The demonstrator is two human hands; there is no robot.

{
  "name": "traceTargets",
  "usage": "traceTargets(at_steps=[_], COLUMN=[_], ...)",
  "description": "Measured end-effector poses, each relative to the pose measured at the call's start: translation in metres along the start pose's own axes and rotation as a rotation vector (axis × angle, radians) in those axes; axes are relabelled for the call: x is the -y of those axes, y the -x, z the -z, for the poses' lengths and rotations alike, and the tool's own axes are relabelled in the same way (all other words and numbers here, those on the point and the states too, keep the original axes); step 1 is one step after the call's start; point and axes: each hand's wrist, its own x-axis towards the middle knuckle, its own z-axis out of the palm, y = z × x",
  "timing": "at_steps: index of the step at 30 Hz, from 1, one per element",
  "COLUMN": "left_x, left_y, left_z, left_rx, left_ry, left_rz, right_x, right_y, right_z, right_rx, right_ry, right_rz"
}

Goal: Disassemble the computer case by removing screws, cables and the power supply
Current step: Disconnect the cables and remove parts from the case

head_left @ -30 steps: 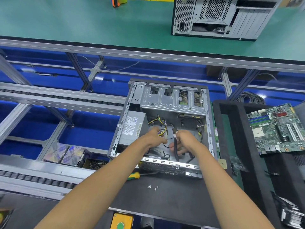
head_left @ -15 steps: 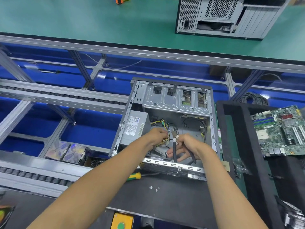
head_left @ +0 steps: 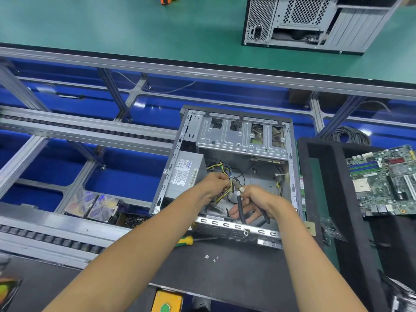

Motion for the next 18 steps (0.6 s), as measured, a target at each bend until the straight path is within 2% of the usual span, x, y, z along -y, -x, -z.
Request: traceTargets(at_steps=[10,18], left_x=[-0.003,-0.004], left_y=[0.003,0.006], left_z=[-0.001,0.0], left_rx=[0.008,-0.027], left_ry=[0.004,0.106], left_rz=[-0.023,-0.038], right_x=[0.002,0.004], right_y=[-0.007,-0.005], right_z=[0.007,0.015], right_rx=[-0.049,-0.017], right_ry=[0.121,0.084], right_rz=[-0.009,0.075])
